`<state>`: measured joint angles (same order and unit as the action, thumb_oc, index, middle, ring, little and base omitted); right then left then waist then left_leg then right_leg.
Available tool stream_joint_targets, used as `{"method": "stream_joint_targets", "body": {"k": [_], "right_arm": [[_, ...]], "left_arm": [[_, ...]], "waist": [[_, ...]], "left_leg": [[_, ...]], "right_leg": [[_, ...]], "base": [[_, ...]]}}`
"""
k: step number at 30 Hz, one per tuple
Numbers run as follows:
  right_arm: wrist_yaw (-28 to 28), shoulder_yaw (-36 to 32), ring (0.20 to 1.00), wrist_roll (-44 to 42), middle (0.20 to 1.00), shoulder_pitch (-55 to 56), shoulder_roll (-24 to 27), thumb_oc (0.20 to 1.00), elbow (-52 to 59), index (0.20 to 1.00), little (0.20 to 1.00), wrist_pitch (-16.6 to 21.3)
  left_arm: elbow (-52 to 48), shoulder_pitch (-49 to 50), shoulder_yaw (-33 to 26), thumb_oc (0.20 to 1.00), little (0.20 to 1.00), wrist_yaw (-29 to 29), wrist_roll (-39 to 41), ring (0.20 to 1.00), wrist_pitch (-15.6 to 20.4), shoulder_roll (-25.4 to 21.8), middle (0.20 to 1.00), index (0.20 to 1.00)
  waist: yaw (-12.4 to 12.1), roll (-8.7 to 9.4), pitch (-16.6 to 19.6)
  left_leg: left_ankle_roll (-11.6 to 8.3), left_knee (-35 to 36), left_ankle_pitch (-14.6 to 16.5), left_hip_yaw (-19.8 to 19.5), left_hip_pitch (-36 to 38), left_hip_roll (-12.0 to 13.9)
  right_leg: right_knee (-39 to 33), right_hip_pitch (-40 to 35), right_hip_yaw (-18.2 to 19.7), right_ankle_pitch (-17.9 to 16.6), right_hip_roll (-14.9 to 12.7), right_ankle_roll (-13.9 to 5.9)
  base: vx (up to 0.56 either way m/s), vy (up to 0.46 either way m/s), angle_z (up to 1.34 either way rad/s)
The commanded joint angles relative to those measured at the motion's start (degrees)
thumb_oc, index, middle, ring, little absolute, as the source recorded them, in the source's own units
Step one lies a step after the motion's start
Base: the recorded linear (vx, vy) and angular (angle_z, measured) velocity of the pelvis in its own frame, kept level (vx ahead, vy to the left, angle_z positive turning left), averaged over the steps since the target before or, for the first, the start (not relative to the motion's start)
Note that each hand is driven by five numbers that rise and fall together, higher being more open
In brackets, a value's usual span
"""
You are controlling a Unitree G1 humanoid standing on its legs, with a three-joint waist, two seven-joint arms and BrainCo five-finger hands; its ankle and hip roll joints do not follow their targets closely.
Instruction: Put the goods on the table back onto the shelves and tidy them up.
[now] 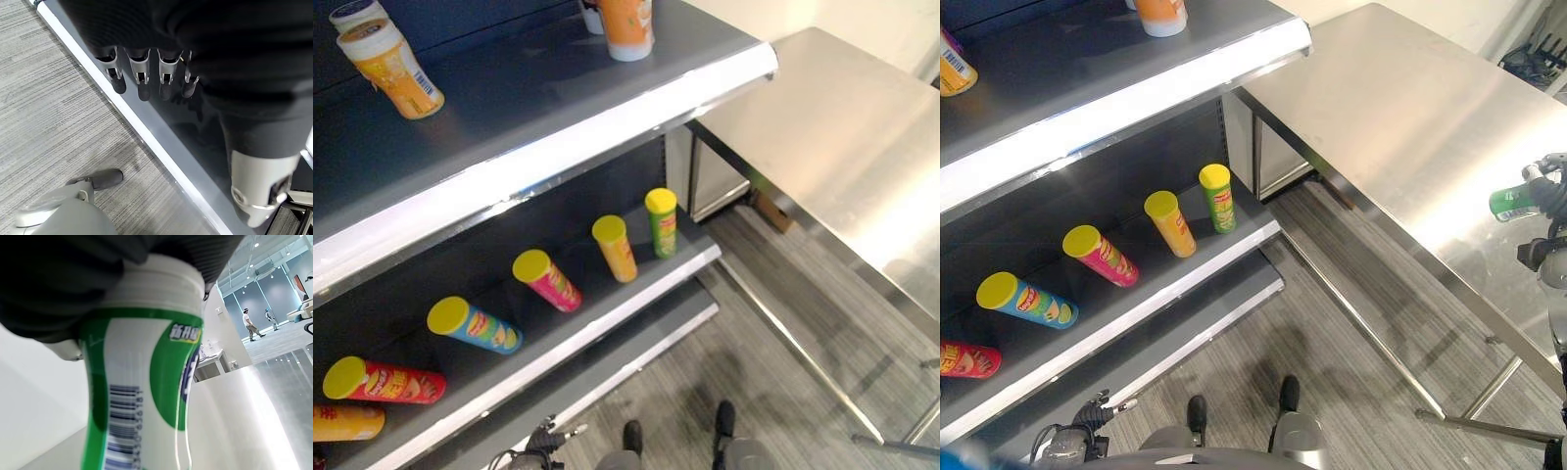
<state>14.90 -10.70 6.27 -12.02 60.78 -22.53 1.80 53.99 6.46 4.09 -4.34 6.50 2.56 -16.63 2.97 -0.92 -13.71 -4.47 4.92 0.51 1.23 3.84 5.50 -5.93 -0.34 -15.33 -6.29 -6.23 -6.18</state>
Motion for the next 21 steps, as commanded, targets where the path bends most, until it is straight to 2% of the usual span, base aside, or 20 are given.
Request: {"method": "stream_joint_targets", "body": {"k": [1, 15, 21], "right_arm": [[2.0, -1.1, 0.200, 0.0, 0.200, -1.7, 4.3, 0.200, 3.3, 0.200, 0.200, 2.4], [-0.8, -3.8, 0.200, -4.0, 0.200, -2.6, 11.5, 0.200, 12.0, 0.200, 0.200, 6.6], [-2.1, -3.6, 0.200, -8.5, 0.200, -5.6, 14.4, 0.200, 14.9, 0.200, 0.200, 9.6]], "left_arm": [[1.5, -1.3, 1.7, 1.000, 1.000, -0.8, 0.4, 1.000, 1.0, -3.2, 1.000, 1.000], [1.1, -1.3, 0.6, 1.000, 1.000, -0.1, 0.8, 1.000, 1.6, -4.6, 1.000, 1.000], [0.9, -1.4, -0.1, 1.000, 1.000, 0.2, 2.0, 1.000, 1.9, -5.2, 1.000, 1.000]], "waist": [[-1.1, 3.06, 2.6], [-1.5, 4.03, 3.7], [-2.9, 4.65, 3.7]], "left_leg": [[-3.48, -3.1, 3.5, 0.8, -0.5, 3.2], [-4.50, -3.7, 3.3, -0.6, -0.2, 4.4], [-6.32, -5.0, 2.1, -4.1, -1.7, 5.9]], "right_leg": [[2.7, -2.9, -1.0, 11.1, -0.9, -2.66], [4.1, -4.2, -2.2, 13.2, -0.1, -1.66], [4.5, -5.3, -4.0, 15.3, 2.0, 0.33]], "base": [[0.00, 0.000, 0.00], [-0.01, -0.033, 0.06], [-0.03, -0.125, 0.27]]}}
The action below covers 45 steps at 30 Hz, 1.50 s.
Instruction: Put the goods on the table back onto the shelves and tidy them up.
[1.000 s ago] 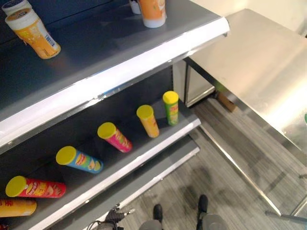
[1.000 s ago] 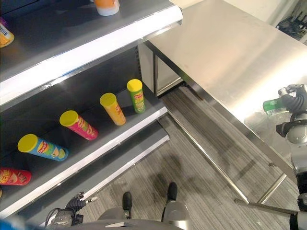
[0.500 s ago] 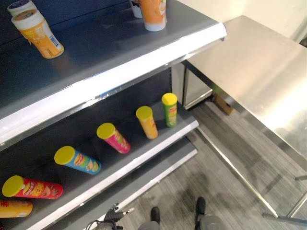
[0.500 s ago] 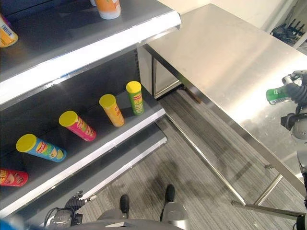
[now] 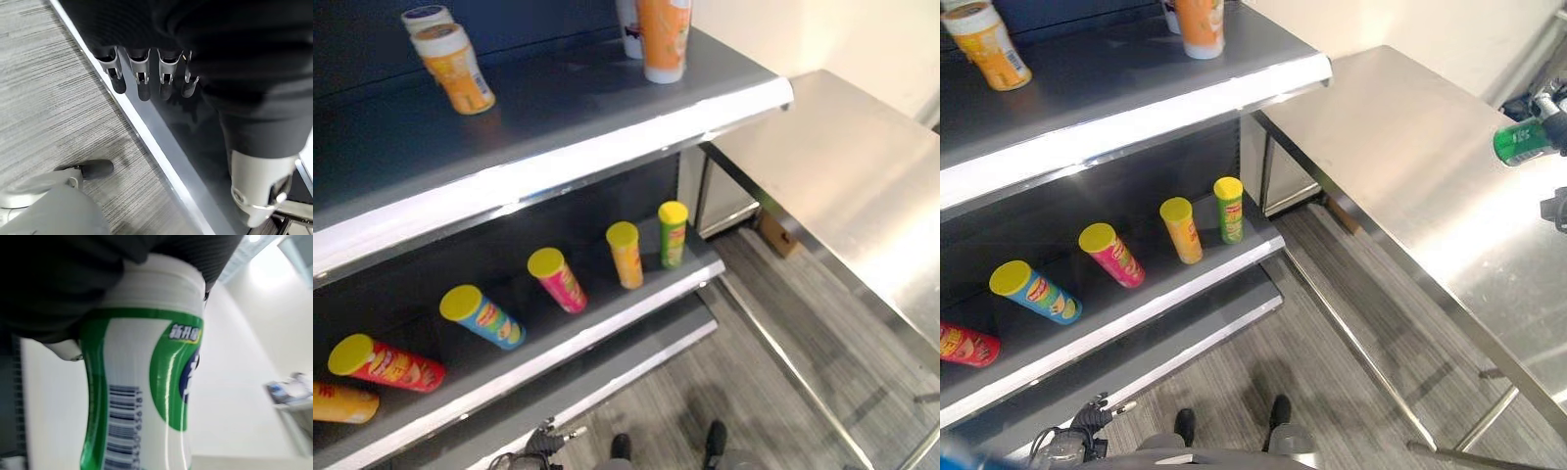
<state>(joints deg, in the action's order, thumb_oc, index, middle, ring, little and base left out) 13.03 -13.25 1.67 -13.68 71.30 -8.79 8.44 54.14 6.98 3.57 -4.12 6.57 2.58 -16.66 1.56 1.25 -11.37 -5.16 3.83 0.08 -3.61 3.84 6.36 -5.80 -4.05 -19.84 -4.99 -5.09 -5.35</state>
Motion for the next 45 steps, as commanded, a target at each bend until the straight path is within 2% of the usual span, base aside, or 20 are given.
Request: {"method": "stream_joint_targets", "body": {"k": [1, 4, 6, 8, 9, 11, 12, 13, 19, 23, 26, 31, 36, 45], "right_arm": [[-0.4, -0.7, 0.200, -4.2, 0.200, -4.6, 4.4, 0.200, 1.5, 0.200, 0.200, 3.4], [-1.1, 0.8, 0.200, -5.8, 0.200, -7.3, 6.6, 0.200, 3.4, 0.200, 0.200, 4.7], [-1.4, 1.2, 0.200, -6.4, 0.200, -8.6, 8.1, 0.200, 4.7, 0.200, 0.200, 5.4], [-2.1, 1.5, 0.200, -7.3, 0.200, -9.5, 9.2, 0.200, 5.3, 0.200, 0.200, 5.7], [-2.2, 1.6, 0.200, -7.6, 0.200, -10.0, 10.0, 0.200, 6.0, 0.200, 0.200, 5.9], [-2.5, 2.2, 0.200, -7.6, 0.200, -10.6, 10.9, 0.200, 6.3, 0.200, 0.200, 5.7], [-2.5, 2.4, 0.200, -7.5, 0.200, -10.8, 10.9, 0.200, 6.2, 0.200, 0.200, 5.7], [-2.8, 3.6, 0.200, -7.4, 0.200, -11.8, 11.2, 0.200, 6.4, 0.200, 0.200, 5.5], [-3.5, 10.0, 0.200, -8.4, 0.200, -18.1, 11.0, 0.200, 5.1, 0.200, 0.200, 5.2], [-3.7, 14.0, 0.200, -8.7, 0.200, -22.4, 10.5, 0.200, 4.8, 0.200, 0.200, 4.7], [-3.6, 16.2, 0.200, -8.0, 0.200, -24.4, 9.5, 0.200, 4.9, 0.200, 0.200, 4.1], [-3.2, 16.0, 0.200, -7.1, 0.200, -24.4, 8.7, 0.200, 5.9, 0.200, 0.200, 3.5], [-2.9, 15.1, 0.200, -6.1, 0.200, -23.6, 8.1, 0.200, 6.6, 0.200, 0.200, 2.7], [-2.7, 16.4, 0.200, -4.1, 0.200, -23.7, 6.6, 0.200, 7.3, 0.200, 0.200, 1.8]], "left_arm": [[0.8, -1.8, 0.3, 1.000, 1.000, 0.0, 2.1, 1.000, 2.0, -5.1, 1.000, 1.000], [0.7, -1.2, -0.1, 1.000, 1.000, 0.1, 2.9, 1.000, 2.3, -5.1, 1.000, 1.000], [0.8, -1.4, -0.2, 1.000, 1.000, -0.2, 3.3, 1.000, 2.5, -5.3, 1.000, 1.000], [1.0, -1.6, -0.5, 1.000, 1.000, -0.2, 3.6, 1.000, 2.7, -5.1, 1.000, 1.000], [1.2, -1.9, -0.5, 1.000, 1.000, -0.4, 3.5, 1.000, 2.7, -4.9, 1.000, 1.000], [0.9, -2.0, -0.6, 1.000, 1.000, -0.2, 3.6, 1.000, 2.8, -4.5, 1.000, 1.000], [0.9, -2.0, -0.6, 1.000, 1.000, -0.2, 3.6, 1.000, 2.8, -4.4, 1.000, 1.000], [0.9, -1.7, -1.1, 1.000, 1.000, -0.2, 3.8, 1.000, 2.8, -4.1, 1.000, 1.000], [0.9, -1.1, -2.5, 1.000, 1.000, -0.9, 5.1, 1.000, 3.2, -4.0, 1.000, 1.000], [1.2, -0.6, -3.1, 1.000, 1.000, -1.0, 5.4, 1.000, 2.9, -3.8, 1.000, 1.000], [1.8, -0.3, -3.9, 1.000, 1.000, -1.2, 5.3, 1.000, 2.6, -4.0, 1.000, 1.000], [3.0, -0.4, -4.2, 1.000, 1.000, -1.3, 4.4, 1.000, 2.2, -4.1, 1.000, 1.000], [4.2, -1.3, -4.1, 1.000, 1.000, -1.7, 3.3, 1.000, 2.0, -5.0, 1.000, 1.000], [4.0, -2.3, -4.6, 1.000, 1.000, -2.3, 3.4, 1.000, 2.1, -6.7, 1.000, 1.000]], "waist": [[-1.8, 2.61, 1.4], [-3.2, 2.77, 0.6], [-4.3, 2.96, -0.5], [-4.4, 3.06, -0.8], [-4.5, 3.21, -1.2], [-4.2, 3.20, -1.1], [-4.2, 3.19, -1.1], [-4.4, 3.34, -0.8], [-4.5, 3.36, -0.3], [-5.1, 3.15, 0.5], [-5.7, 3.63, 0.5], [-6.5, 4.26, 1.0], [-7.0, 5.66, 1.6], [-7.6, 8.18, 1.5]], "left_leg": [[-6.02, -3.9, 2.1, 0.0, -2.1, 5.3], [-7.47, -4.0, 0.6, -2.5, -3.2, 6.5], [-8.59, -4.4, -2.0, -4.1, -5.1, 6.8], [-8.82, -4.0, -2.9, -4.1, -6.7, 7.0], [-8.70, -4.1, -3.9, -2.8, -7.9, 7.3], [-7.86, -3.7, -4.9, 2.7, -8.6, 8.7], [-7.86, -3.7, -4.9, 2.8, -8.6, 8.7], [-8.50, -3.9, -3.9, 6.0, -7.4, 10.1], [-8.31, -4.5, -3.4, 9.4, -5.5, 11.9], [-7.61, -4.6, -3.0, 11.9, -5.7, 10.7], [-7.25, -5.6, -2.0, 11.5, -6.1, 9.6], [-5.99, -5.4, -0.1, 10.3, -6.9, 6.9], [-4.22, -6.2, 2.0, 9.1, -8.0, 3.3], [-1.33, -6.2, 4.4, 8.9, -8.7, -1.4]], "right_leg": [[4.2, -1.8, 0.1, 14.3, 1.3, -0.20], [3.8, -2.8, -1.4, 15.6, 3.1, 1.08], [3.6, -2.9, -2.8, 16.0, 3.4, 1.40], [3.7, -2.8, -4.7, 16.3, 3.2, 1.69], [3.6, -3.0, -5.9, 16.4, 3.0, 1.63], [3.6, -2.9, -7.7, 16.4, 2.5, 1.60], [3.6, -2.9, -7.7, 16.4, 2.5, 1.60], [3.8, -3.6, -7.6, 17.4, 2.6, 1.82], [4.9, -3.1, -10.0, 16.8, 1.1, 1.60], [4.9, -3.5, -12.2, 16.1, -0.1, 0.97], [5.4, -4.2, -13.1, 15.4, -1.4, 0.34], [6.3, -4.4, -14.4, 14.2, -4.2, -1.26], [7.3, -4.1, -15.0, 12.2, -7.9, -3.44], [8.6, -2.7, -15.0, 8.4, -12.8, -6.67]], "base": [[-0.04, -0.134, 0.38], [-0.06, -0.193, 0.52], [-0.10, -0.118, 0.46], [-0.09, -0.081, 0.46], [-0.08, -0.034, 0.72], [-0.06, -0.008, 0.70], [0.05, -0.040, 0.62], [0.07, -0.023, 0.58], [0.01, 0.040, 0.26], [0.03, 0.090, 0.20], [0.06, 0.137, 0.36], [0.04, 0.150, 0.27], [0.04, 0.181, 0.14], [0.01, 0.167, 0.08]]}}
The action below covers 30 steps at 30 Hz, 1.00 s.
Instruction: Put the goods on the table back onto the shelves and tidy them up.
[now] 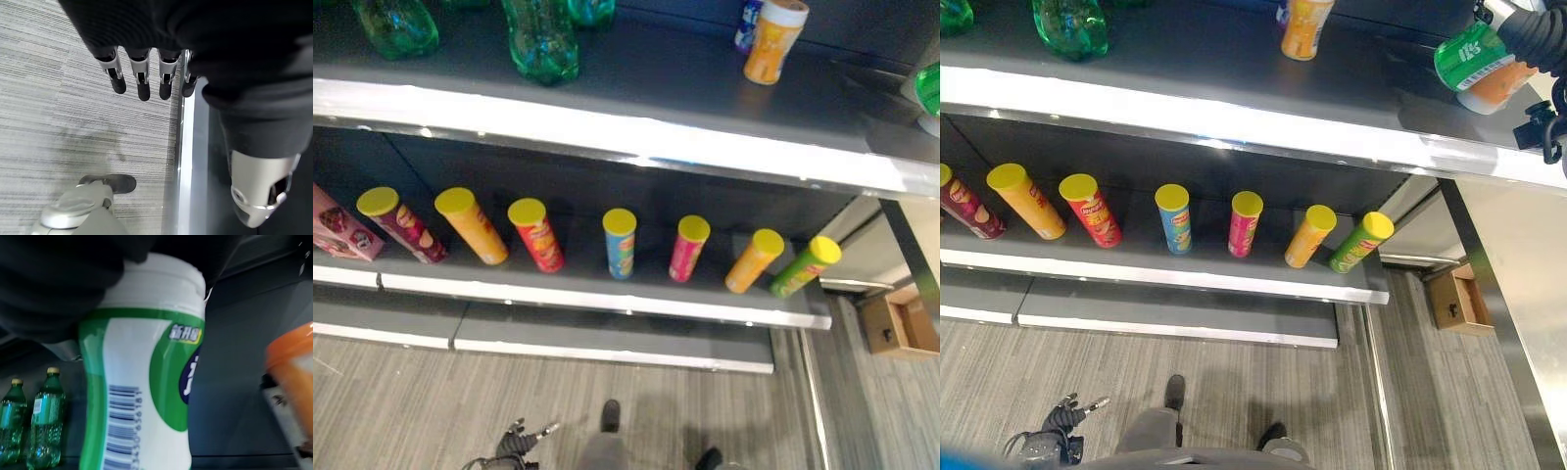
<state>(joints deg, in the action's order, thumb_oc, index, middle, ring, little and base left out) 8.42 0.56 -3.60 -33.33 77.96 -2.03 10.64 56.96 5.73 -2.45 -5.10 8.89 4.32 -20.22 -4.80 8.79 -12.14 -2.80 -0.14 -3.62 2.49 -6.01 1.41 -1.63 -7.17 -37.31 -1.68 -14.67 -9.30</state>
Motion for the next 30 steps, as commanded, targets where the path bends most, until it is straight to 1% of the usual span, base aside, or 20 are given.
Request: {"method": "stream_joint_targets", "body": {"k": [1, 2, 4, 5, 6, 7, 8, 9, 10, 11, 12, 13, 14, 17, 21, 24, 30], "right_arm": [[1.9, 3.3, 0.200, 1.4, 0.200, -4.3, -0.4, 0.200, 0.4, 0.200, 0.200, -0.5], [1.5, 5.1, 0.200, 2.0, 0.200, -5.6, -0.8, 0.200, 0.5, 0.200, 0.200, -0.7], [1.1, 6.5, 0.200, 2.3, 0.200, -6.2, -1.2, 0.200, 0.8, 0.200, 0.200, -0.8], [0.8, 7.5, 0.200, 2.6, 0.200, -7.1, -1.3, 0.200, 1.0, 0.200, 0.200, -0.9], [0.6, 8.2, 0.200, 2.7, 0.200, -7.7, -1.4, 0.200, 1.3, 0.200, 0.200, -0.8], [0.3, 8.8, 0.200, 3.1, 0.200, -7.9, -1.5, 0.200, 2.0, 0.200, 0.200, -0.9], [0.0, 9.6, 0.200, 3.6, 0.200, -8.5, -1.3, 0.200, 2.3, 0.200, 0.200, -1.1], [0.0, 10.0, 0.200, 3.5, 0.200, -8.9, -1.3, 0.200, 2.2, 0.200, 0.200, -1.2], [-0.6, 12.1, 0.200, 4.0, 0.200, -10.8, -1.0, 0.200, 3.1, 0.200, 0.200, -1.2], [-0.6, 13.3, 0.200, 4.1, 0.200, -11.7, -0.7, 0.200, 4.3, 0.200, 0.200, -1.0], [-1.1, 14.4, 0.200, 3.9, 0.200, -13.0, -1.0, 0.200, 5.3, 0.200, 0.200, -0.9], [-1.1, 14.5, 0.200, 3.9, 0.200, -13.0, -1.0, 0.200, 5.3, 0.200, 0.200, -0.9], [-1.2, 14.9, 0.200, 4.1, 0.200, -13.6, -1.0, 0.200, 5.2, 0.200, 0.200, -1.0], [-1.6, 18.3, 0.200, 4.6, 0.200, -16.7, -0.9, 0.200, 5.9, 0.200, 0.200, -0.7], [-2.5, 21.3, 0.200, 3.9, 0.200, -19.5, -0.5, 0.200, 7.2, 0.200, 0.200, -0.4], [-3.0, 22.6, 0.200, 3.6, 0.200, -20.5, -0.4, 0.200, 7.4, 0.200, 0.200, -0.4], [-3.8, 27.4, 0.200, 2.8, 0.200, -24.6, -0.6, 0.200, 5.7, 0.200, 0.200, -0.2]], "left_arm": [[1.1, -0.9, 1.4, 1.000, 1.000, -1.4, 1.0, 1.000, 0.4, -3.5, 1.000, 1.000], [1.2, -1.3, 1.2, 1.000, 1.000, -1.3, 1.0, 1.000, 0.3, -4.0, 1.000, 1.000], [0.9, -1.6, 1.2, 1.000, 1.000, -1.2, 0.9, 1.000, 0.2, -4.9, 1.000, 1.000], [0.9, -2.0, 1.2, 1.000, 1.000, -1.2, 0.8, 1.000, 0.1, -5.4, 1.000, 1.000], [0.8, -2.3, 1.3, 1.000, 1.000, -1.3, 0.7, 1.000, 0.2, -5.8, 1.000, 1.000], [0.6, -2.9, 1.5, 1.000, 1.000, -1.4, 0.6, 1.000, 0.1, -6.4, 1.000, 1.000], [0.7, -3.5, 1.8, 1.000, 1.000, -1.4, 0.6, 1.000, 0.1, -6.8, 1.000, 1.000], [0.7, -3.5, 1.7, 1.000, 1.000, -1.4, 0.6, 1.000, 0.2, -6.8, 1.000, 1.000], [0.9, -4.2, 1.5, 1.000, 1.000, -1.4, 0.9, 1.000, 0.3, -7.4, 1.000, 1.000], [1.3, -4.8, 1.7, 1.000, 1.000, -1.7, 0.9, 1.000, 0.3, -8.0, 1.000, 1.000], [1.5, -4.5, 1.4, 1.000, 1.000, -1.5, 0.4, 1.000, 0.2, -8.2, 1.000, 1.000], [1.5, -4.4, 1.4, 1.000, 1.000, -1.5, 0.4, 1.000, 0.2, -8.2, 1.000, 1.000], [2.1, -4.6, 1.3, 1.000, 1.000, -1.6, 0.1, 1.000, 0.3, -8.1, 1.000, 1.000], [2.9, -4.1, 0.8, 1.000, 1.000, -1.8, 0.1, 1.000, 0.2, -7.7, 1.000, 1.000], [3.5, -3.5, 0.8, 1.000, 1.000, -1.8, -0.1, 1.000, 0.2, -7.0, 1.000, 1.000], [3.3, -3.3, 1.2, 1.000, 1.000, -1.9, -0.1, 1.000, 0.1, -6.4, 1.000, 1.000], [3.9, -2.8, 1.7, 1.000, 1.000, -2.0, -0.3, 1.000, -0.1, -5.3, 1.000, 1.000]], "waist": [[-1.3, 0.85, 2.2], [-1.4, 1.04, 2.0], [-1.3, 0.77, 1.5], [-1.1, 0.58, 0.9], [-0.9, 0.34, 0.5], [-0.4, 0.06, 0.1], [0.0, -0.10, -0.4], [-0.1, -0.15, -0.4], [0.5, -0.47, -0.6], [0.8, -0.53, -1.0], [1.0, -0.03, -0.8], [1.0, -0.09, -0.9], [1.0, 0.32, -0.5], [0.9, 0.81, 0.5], [0.9, 0.74, 1.3], [1.0, 0.58, 1.7], [1.0, 0.18, 2.6]], "left_leg": [[-3.36, -2.2, 8.3, 3.0, 1.3, 3.0], [-2.71, -1.8, 8.7, 3.2, 1.7, 2.1], [-2.14, -1.2, 8.8, 3.2, 2.4, 1.6], [-1.80, -1.0, 8.7, 3.1, 2.9, 1.5], [-1.68, -0.8, 8.7, 2.9, 3.2, 1.4], [-1.50, -0.3, 8.5, 2.5, 3.6, 1.5], [-1.04, -0.1, 7.4, 2.5, 3.5, 1.2], [-1.06, 0.0, 7.3, 2.7, 3.5, 1.2], [-1.46, 0.5, 7.2, 2.5, 3.9, 1.7], [-1.61, 0.4, 7.1, 2.6, 3.9, 1.9], [-1.87, -0.7, 7.0, 2.4, 3.3, 1.6], [-1.96, -0.7, 7.2, 2.4, 3.5, 1.8], [-1.98, -0.9, 7.1, 2.3, 3.0, 1.5], [-2.32, -1.1, 7.0, 2.9, 2.4, 2.0], [-2.71, -1.2, 6.8, 2.7, 2.1, 2.6], [-3.02, -1.1, 6.6, 2.4, 2.1, 2.9], [-3.45, -0.7, 6.5, 1.8, 2.8, 3.5]], "right_leg": [[4.8, 0.7, 2.6, 4.5, -3.9, -3.11], [6.7, 1.4, 3.2, 4.1, -5.2, -3.38], [10.5, 2.5, 4.1, 4.0, -6.3, -3.03], [13.2, 3.6, 5.2, 4.1, -7.0, -2.80], [15.0, 4.5, 6.6, 4.1, -7.1, -2.76], [16.1, 5.5, 8.9, 4.4, -6.5, -2.41], [15.7, 7.0, 10.6, 3.6, -5.9, -1.73], [15.8, 7.1, 10.8, 3.6, -5.8, -1.69], [12.1, 8.3, 14.1, 3.8, -3.9, -1.98], [10.6, 9.1, 15.3, 3.9, -3.3, -2.00], [6.7, 7.8, 15.4, 3.4, -2.9, -2.85], [6.7, 7.6, 15.4, 3.5, -2.7, -2.83], [5.0, 7.0, 15.8, 3.1, -2.4, -3.14], [2.8, 6.4, 16.0, 1.9, -1.6, -3.83], [1.9, 5.9, 16.2, 2.3, -1.0, -3.44], [1.5, 5.2, 15.6, 2.7, -0.4, -3.06], [0.8, 3.7, 14.4, 3.4, 0.3, -2.65]], "base": [[0.00, 0.254, 0.07], [0.00, 0.220, 0.02], [0.00, 0.175, 0.04], [0.01, 0.113, 0.07], [0.03, 0.073, 0.07], [-0.03, 0.062, 0.04], [-0.04, 0.038, 0.06], [-0.03, -0.008, 0.14], [0.03, -0.070, 0.20], [0.03, -0.116, 0.08], [0.01, -0.080, -0.03], [0.00, -0.086, -0.02], [0.00, -0.064, 0.13], [-0.01, -0.099, 0.14], [0.01, -0.087, -0.08], [0.02, -0.076, -0.06], [0.03, -0.048, 0.08]]}}
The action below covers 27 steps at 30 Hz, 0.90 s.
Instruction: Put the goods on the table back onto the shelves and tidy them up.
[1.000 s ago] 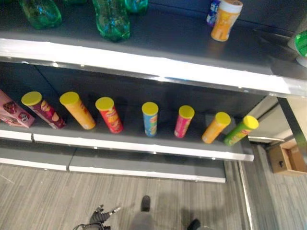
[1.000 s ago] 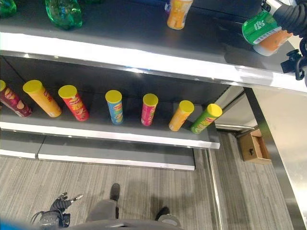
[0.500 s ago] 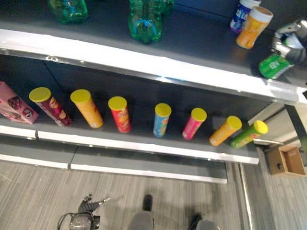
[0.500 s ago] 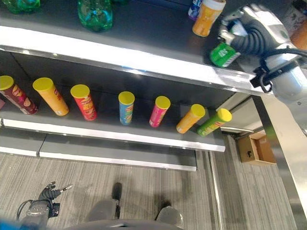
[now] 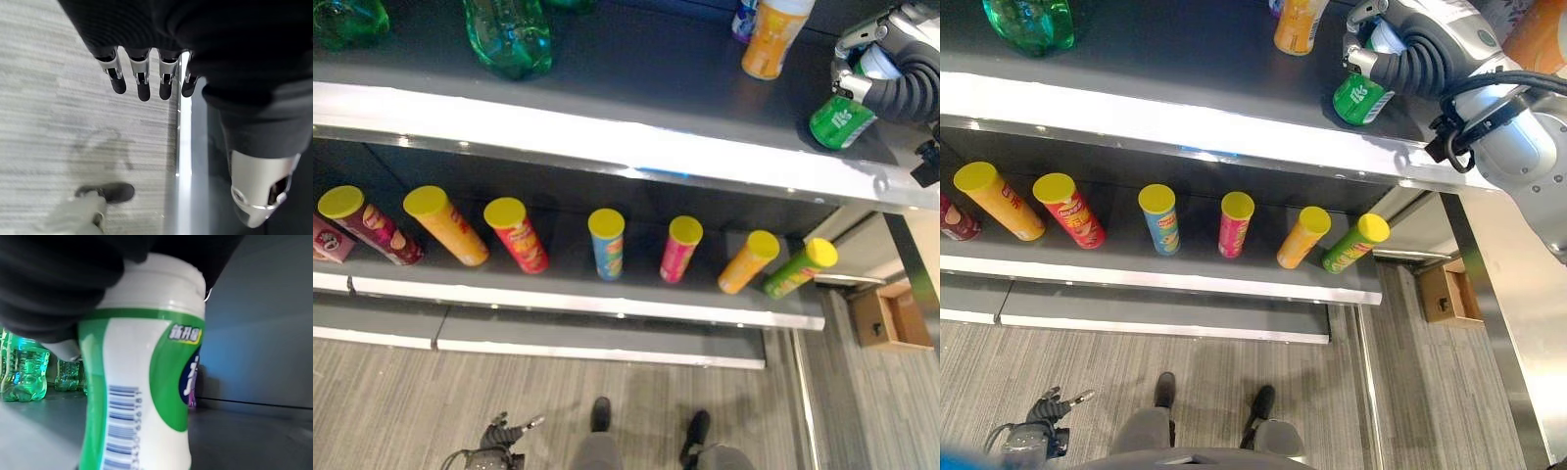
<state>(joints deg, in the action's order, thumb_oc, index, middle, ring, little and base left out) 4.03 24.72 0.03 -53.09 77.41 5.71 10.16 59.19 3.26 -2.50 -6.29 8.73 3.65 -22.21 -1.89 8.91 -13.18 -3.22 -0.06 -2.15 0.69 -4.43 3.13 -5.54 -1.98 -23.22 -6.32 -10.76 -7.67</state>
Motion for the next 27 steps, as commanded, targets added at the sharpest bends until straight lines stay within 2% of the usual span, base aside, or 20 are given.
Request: {"method": "stream_joint_targets", "body": {"k": [1, 7, 27], "right_arm": [[0.6, 3.9, 0.200, -0.7, 0.200, -5.4, -0.2, 0.200, -2.5, 0.200, 0.200, 0.2], [0.5, 8.8, 0.200, -0.1, 0.200, -10.3, -1.1, 0.200, -5.4, 0.200, 0.200, -0.1], [-1.2, 18.4, 0.200, -1.0, 0.200, -18.6, -4.9, 0.200, -13.0, 0.200, 0.200, 0.1]], "left_arm": [[1.8, -0.2, 1.7, 1.000, 1.000, -0.8, -0.1, 1.000, 0.5, -3.2, 1.000, 1.000], [2.4, 0.4, 2.2, 1.000, 1.000, -1.0, 0.1, 1.000, 0.5, -2.2, 1.000, 1.000], [4.2, 0.6, 3.9, 1.000, 1.000, -1.1, 0.9, 1.000, 0.3, -0.3, 1.000, 1.000]], "waist": [[-1.9, 0.08, 3.7], [-2.5, -0.10, 4.5], [-3.9, -0.89, 5.6]], "left_leg": [[-3.09, -0.6, 5.0, 3.5, 1.3, 1.8], [-3.40, -0.5, 5.0, 3.1, 2.0, 2.2], [-3.67, 0.2, 5.1, 2.4, 3.4, 2.5]], "right_leg": [[4.6, -1.7, 0.2, 8.1, -3.6, -4.22], [4.6, -2.6, -0.7, 8.6, -3.2, -3.85], [4.7, -4.4, -2.4, 9.0, -3.0, -3.69]], "base": [[0.02, -0.023, 0.07], [0.02, -0.030, 0.04], [0.01, -0.007, 0.03]]}}
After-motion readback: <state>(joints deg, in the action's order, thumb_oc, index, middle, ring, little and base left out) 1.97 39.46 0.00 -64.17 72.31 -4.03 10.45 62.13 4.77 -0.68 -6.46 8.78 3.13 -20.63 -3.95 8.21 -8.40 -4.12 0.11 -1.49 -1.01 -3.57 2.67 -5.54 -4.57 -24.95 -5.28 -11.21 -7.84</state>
